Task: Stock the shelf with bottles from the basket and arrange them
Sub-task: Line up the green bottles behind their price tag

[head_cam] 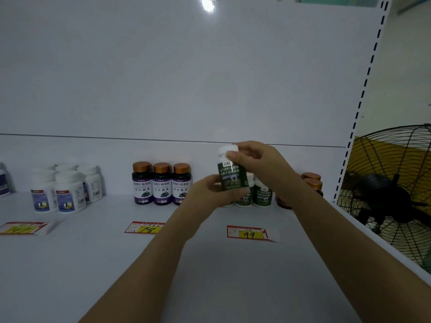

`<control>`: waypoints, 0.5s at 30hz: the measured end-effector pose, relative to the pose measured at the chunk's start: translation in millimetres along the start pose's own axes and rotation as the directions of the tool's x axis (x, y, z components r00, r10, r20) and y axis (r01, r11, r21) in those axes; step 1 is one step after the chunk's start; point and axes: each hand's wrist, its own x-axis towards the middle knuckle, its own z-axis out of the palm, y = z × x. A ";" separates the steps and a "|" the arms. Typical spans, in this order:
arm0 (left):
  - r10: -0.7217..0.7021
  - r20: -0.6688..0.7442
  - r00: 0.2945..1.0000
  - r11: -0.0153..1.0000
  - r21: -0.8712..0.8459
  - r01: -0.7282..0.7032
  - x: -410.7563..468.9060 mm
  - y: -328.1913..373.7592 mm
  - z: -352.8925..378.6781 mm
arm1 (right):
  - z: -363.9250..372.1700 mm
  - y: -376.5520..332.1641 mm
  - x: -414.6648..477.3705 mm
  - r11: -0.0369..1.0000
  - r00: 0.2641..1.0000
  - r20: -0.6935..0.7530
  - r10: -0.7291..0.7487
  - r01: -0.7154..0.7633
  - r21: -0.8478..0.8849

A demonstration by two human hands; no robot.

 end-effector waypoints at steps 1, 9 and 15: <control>-0.094 0.055 0.994 0.994 -0.053 0.097 -0.7 1.5 -0.4 | 0.7 4.5 3.7 0.997 0.997 0.017 0.073 -0.073 -0.002; -0.439 0.224 0.870 0.837 -0.250 0.487 -2.5 1.5 -7.9 | 17.9 37.5 4.8 0.857 0.875 0.062 0.480 -0.483 0.179; -0.446 0.222 0.867 0.842 -0.225 0.491 -3.1 2.0 -7.9 | 15.9 43.2 4.2 0.852 0.871 0.087 0.484 -0.492 0.180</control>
